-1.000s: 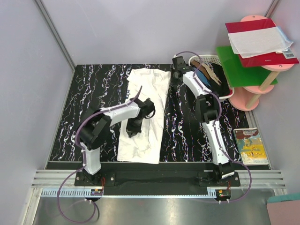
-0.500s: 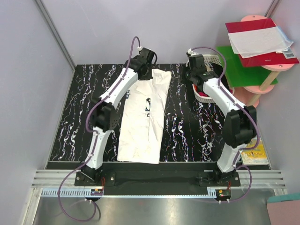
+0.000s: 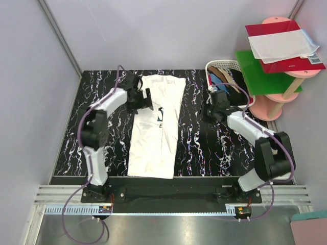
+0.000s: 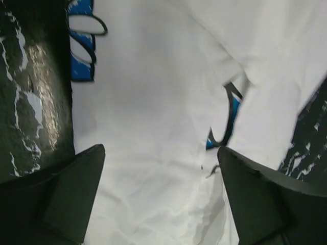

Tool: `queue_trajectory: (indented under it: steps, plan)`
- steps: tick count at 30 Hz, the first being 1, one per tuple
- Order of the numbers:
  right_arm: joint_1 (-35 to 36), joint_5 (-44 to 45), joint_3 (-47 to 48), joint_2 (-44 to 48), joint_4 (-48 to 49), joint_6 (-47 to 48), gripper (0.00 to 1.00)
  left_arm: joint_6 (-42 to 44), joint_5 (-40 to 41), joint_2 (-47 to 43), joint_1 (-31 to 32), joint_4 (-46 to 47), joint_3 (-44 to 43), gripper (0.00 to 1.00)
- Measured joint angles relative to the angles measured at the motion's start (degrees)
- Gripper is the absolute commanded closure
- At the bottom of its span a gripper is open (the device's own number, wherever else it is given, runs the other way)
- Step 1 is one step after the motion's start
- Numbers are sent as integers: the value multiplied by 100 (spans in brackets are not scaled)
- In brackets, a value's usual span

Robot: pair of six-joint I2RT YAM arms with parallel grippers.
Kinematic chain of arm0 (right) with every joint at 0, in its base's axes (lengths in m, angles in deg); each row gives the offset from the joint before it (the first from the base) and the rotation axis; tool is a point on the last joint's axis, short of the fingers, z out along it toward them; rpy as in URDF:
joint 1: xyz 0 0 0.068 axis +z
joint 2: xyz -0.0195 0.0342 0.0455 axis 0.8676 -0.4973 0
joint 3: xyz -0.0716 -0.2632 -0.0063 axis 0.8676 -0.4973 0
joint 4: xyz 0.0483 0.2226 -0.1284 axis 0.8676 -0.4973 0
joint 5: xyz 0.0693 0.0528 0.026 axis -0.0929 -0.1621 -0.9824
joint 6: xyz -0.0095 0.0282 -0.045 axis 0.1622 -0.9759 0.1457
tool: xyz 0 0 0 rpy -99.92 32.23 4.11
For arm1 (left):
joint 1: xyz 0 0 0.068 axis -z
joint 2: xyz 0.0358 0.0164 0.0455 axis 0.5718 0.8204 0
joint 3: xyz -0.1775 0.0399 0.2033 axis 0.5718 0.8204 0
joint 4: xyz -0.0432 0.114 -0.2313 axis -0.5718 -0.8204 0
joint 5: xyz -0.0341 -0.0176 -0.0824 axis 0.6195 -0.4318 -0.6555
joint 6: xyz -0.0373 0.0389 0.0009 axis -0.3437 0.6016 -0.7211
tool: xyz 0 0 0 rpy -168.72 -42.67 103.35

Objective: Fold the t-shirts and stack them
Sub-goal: Fold the tshirt

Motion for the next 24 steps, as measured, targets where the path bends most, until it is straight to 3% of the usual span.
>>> queue_trajectory:
  steps: [3, 5, 6, 9, 11, 14, 16, 18, 24]
  plan:
    - [0, -192, -496, 732, 354, -90, 55, -50, -258, -1683, 136, 592, 1777, 5]
    - [0, -341, -743, 1093, 584, -173, 54, -181, -468, -2900, 254, 922, 2863, 18]
    - [0, -380, -809, 1163, 645, -203, 54, -262, -533, -3163, 280, 1005, 3082, 35]
    - [2, -518, -1272, 1471, 979, -380, 54, -535, -745, -4092, 431, 1523, 4140, 65]
    - [7, -566, -1567, 1606, 1069, -487, 55, -662, -782, -4321, 647, 1639, 4614, 66]
    - [11, -586, -1969, 1786, 1117, -621, 54, -789, -800, -4363, 1178, 1731, 5097, 36]
    - [11, -588, -2173, 1932, 1137, -699, 55, -898, -802, -4367, 1569, 1751, 5340, 27]
    - [13, -588, -2308, 2070, 1150, -772, 55, -997, -796, -4385, 1886, 1762, 5484, 26]
    - [17, -612, -2542, 2326, 1250, -914, 55, -1266, -739, -4590, 2363, 1860, 5744, 38]
